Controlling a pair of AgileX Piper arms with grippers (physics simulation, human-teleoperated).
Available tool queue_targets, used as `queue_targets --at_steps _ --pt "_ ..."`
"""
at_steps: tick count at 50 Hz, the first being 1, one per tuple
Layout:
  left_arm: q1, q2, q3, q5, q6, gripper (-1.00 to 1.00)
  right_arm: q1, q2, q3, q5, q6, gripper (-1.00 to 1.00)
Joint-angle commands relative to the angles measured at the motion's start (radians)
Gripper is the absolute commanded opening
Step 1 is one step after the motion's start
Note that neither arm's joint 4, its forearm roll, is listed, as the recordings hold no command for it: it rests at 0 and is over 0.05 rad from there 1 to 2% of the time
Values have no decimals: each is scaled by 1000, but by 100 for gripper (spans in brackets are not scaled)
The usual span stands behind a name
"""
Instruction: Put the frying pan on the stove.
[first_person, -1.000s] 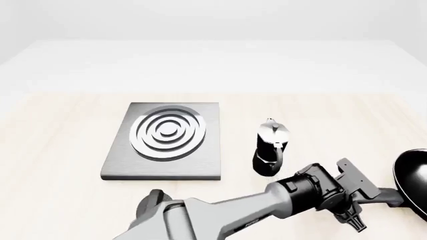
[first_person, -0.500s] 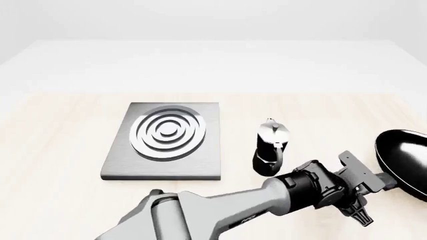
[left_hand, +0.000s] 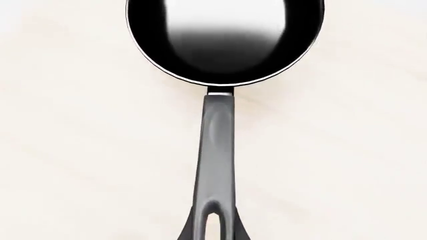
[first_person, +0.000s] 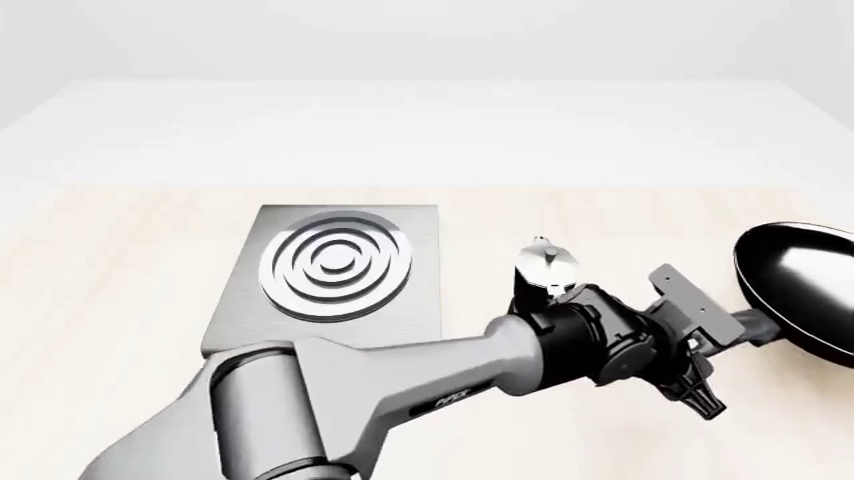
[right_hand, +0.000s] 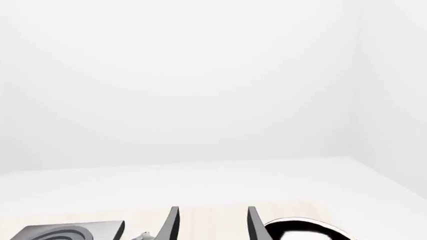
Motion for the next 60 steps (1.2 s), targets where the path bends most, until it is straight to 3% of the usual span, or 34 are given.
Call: queue_targets --at_steps 1,25,60 --pt "31 -57 -27 -6 24 -100 0 0 -12 11 1 100" --pt "129 61 -288 135 71 -100 0 0 7 -7 -1 100" --pt "197 -129 -164 94 92 -100 4 0 -22 27 -8 100"
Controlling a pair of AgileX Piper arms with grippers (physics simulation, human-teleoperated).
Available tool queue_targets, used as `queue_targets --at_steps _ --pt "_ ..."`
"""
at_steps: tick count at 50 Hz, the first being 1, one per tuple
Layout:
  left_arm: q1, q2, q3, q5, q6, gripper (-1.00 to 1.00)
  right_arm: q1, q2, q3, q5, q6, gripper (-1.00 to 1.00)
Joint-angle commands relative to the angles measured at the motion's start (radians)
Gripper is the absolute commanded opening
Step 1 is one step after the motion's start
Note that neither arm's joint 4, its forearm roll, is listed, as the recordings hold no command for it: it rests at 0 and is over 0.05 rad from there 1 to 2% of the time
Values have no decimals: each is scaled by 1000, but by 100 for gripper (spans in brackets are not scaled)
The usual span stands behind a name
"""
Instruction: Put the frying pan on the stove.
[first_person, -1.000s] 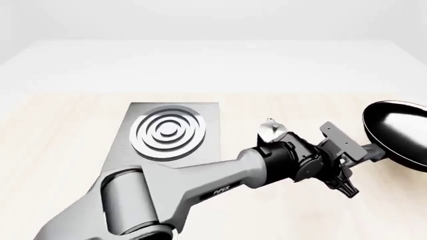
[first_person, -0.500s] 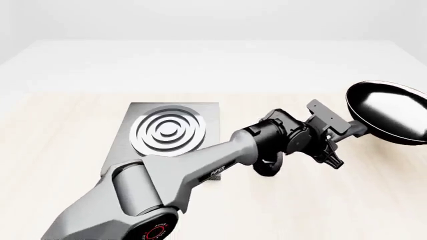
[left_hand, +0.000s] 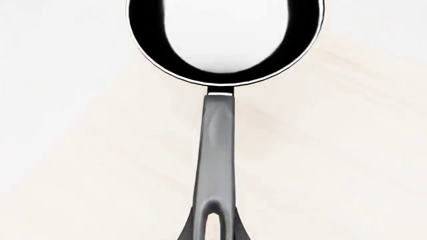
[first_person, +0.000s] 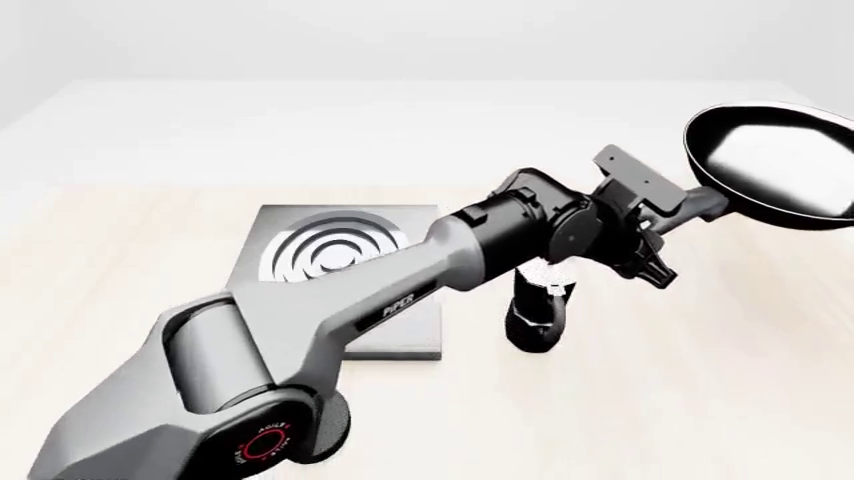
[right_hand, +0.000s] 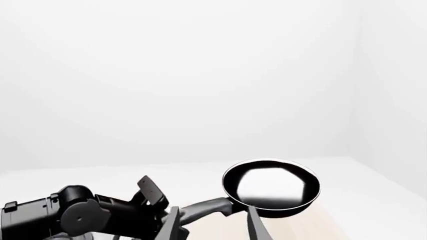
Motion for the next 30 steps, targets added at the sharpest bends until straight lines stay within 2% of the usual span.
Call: queue_targets --at_steps 1,11,21,30 --pt "35 -77 15 -25 21 -100 1 0 -9 12 -3 100" --pt "39 -168 135 -76 23 -100 4 0 64 -56 -8 100" --pt "38 -278 261 -114 34 -100 5 0 79 -67 -11 100" --pt "40 -377 415 -181 26 -100 3 0 80 -71 -10 100"
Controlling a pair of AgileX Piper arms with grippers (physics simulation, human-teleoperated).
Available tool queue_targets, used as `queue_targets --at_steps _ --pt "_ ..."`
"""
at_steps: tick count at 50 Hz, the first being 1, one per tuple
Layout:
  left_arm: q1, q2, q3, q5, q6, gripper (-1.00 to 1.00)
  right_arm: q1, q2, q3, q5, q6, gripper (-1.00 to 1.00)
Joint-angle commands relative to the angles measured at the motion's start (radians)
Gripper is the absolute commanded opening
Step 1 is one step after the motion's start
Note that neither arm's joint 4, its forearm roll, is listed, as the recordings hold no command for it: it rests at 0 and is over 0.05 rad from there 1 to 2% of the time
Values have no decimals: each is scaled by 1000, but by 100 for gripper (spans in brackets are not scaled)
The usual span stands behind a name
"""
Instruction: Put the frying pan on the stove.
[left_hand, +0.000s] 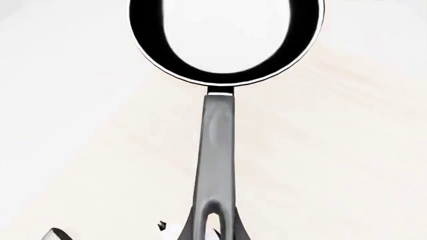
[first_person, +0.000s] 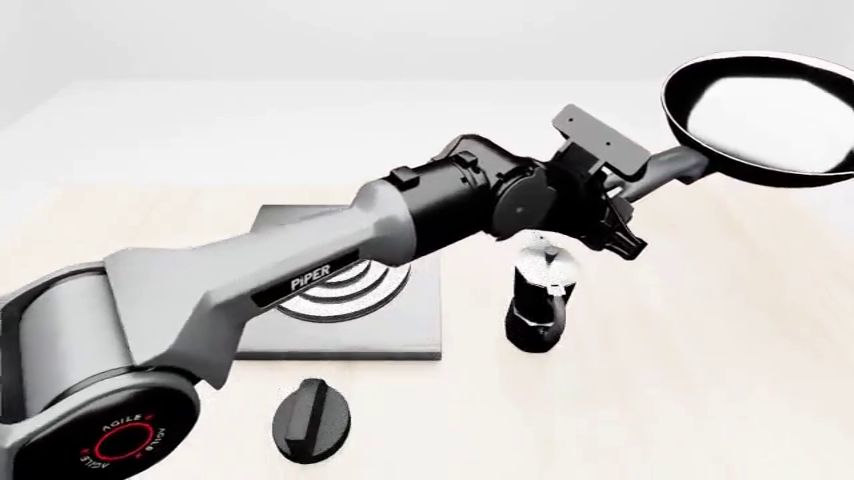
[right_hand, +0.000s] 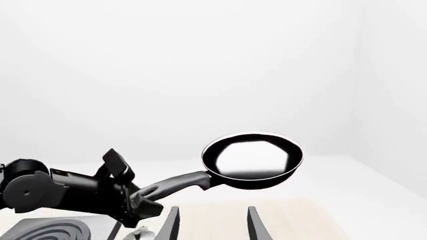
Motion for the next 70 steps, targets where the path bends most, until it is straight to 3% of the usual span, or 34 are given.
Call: queue_targets --at_steps 1,10,38,57,70 --pt "4 -146 146 -83 6 -100 0 0 15 -14 -2 100" --pt "17 -245 268 -138 -6 -100 -1 0 17 -16 -4 100" --pt "86 -468 516 -199 -23 -100 -5 0 1 -2 2 100" --pt "147 -632 751 -252 -45 -100 -3 0 -1 2 -1 100" --pt "179 -725 854 -267 -48 -100 -1 0 1 -3 -3 100"
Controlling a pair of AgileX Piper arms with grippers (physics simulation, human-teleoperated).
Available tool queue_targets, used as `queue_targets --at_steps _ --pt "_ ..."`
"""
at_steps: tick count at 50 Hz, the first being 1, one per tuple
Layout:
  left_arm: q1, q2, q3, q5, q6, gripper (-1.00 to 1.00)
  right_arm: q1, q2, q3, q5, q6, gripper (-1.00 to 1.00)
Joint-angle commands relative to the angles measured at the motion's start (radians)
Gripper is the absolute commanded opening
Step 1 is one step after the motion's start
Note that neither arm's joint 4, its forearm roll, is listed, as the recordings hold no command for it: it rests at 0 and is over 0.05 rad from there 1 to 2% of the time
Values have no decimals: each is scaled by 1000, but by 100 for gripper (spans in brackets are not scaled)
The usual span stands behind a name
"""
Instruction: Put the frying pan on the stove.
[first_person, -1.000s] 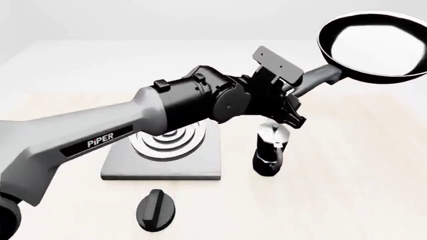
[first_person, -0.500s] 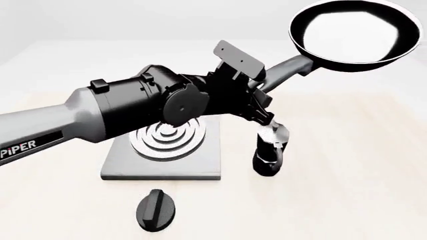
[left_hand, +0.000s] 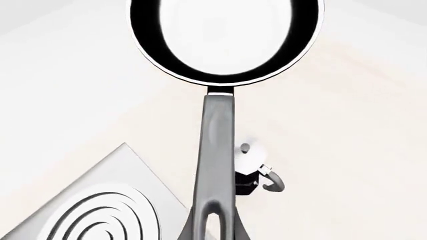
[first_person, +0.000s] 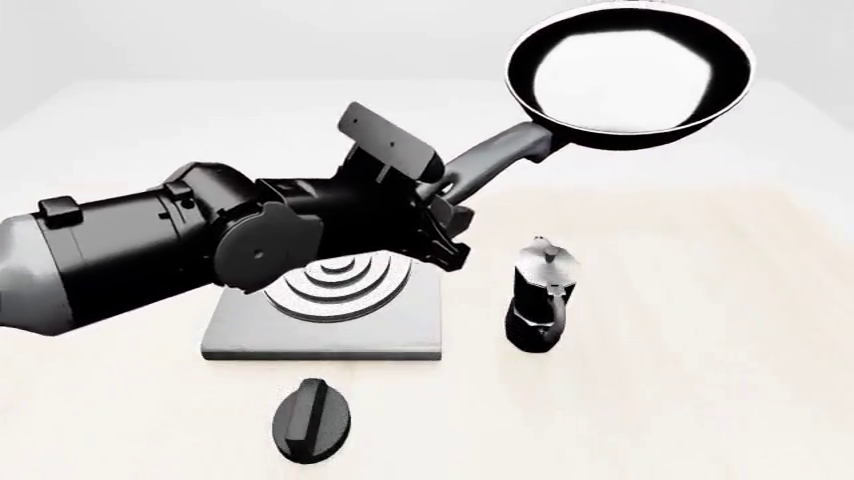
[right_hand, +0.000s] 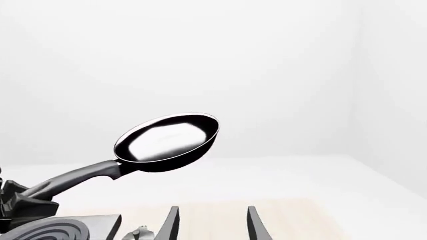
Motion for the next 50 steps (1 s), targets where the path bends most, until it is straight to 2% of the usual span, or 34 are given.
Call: queue_targets --at_steps 1,16,50 --pt "32 -105 72 -28 9 -100 0 0 0 -1 -1 100" --pt "69 -209 178 -35 -1 -100 -4 0 -7 4 2 100" --pt "216 -512 421 52 -5 -100 -7 0 -8 3 3 100"
